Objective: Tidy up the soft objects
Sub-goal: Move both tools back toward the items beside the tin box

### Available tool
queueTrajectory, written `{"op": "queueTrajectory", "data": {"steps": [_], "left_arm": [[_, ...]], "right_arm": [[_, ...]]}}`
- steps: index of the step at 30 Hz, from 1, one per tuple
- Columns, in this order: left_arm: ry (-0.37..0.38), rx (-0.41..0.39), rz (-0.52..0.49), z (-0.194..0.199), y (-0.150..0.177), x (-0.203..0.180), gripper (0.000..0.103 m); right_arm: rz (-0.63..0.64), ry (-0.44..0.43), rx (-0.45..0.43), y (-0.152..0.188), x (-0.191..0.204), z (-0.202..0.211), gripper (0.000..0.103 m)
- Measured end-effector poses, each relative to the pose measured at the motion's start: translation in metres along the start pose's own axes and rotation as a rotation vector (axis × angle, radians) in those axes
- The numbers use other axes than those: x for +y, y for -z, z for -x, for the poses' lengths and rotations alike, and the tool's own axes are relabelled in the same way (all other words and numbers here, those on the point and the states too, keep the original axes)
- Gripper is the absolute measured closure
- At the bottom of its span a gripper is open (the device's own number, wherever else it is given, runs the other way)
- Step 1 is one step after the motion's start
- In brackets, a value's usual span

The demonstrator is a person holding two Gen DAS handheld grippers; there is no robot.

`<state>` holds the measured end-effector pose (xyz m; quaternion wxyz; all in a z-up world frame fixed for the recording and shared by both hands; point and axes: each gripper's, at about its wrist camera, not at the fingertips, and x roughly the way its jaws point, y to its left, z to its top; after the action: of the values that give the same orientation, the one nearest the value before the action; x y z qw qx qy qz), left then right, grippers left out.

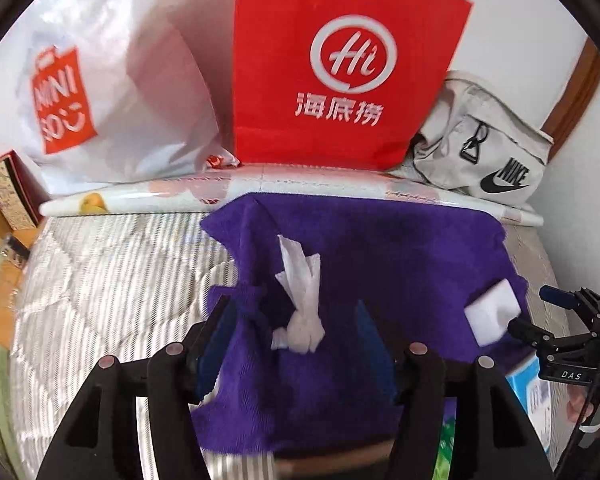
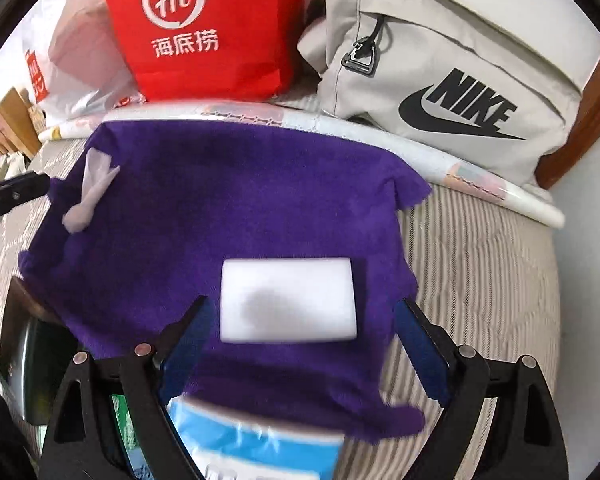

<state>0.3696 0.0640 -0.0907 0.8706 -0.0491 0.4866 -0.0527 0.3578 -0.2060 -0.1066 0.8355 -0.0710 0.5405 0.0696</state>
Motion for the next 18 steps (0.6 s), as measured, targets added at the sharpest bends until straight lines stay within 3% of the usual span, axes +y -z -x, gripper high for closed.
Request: {"op": "queueTrajectory", "data": {"steps": [6, 10, 18], "left_arm": [[0.037, -0.077, -0.016, 0.054, 0.029, -0.008, 0.04], [0.053, -0.155, -0.025, 0.09, 0.058, -0.016, 0.04], [0.044, -0.138, -0.061, 0.122, 0.115, -0.032, 0.04]], "right_arm": [[-0.038, -0.069, -0.09, 0.026, -0.001, 0.048, 0.013], [-0.045, -0.069, -0.097, 0.05, 0.001, 0.071, 0.013], [-0.069, -0.141, -0.131, 0.106, 0.013, 0.101, 0.013]]}}
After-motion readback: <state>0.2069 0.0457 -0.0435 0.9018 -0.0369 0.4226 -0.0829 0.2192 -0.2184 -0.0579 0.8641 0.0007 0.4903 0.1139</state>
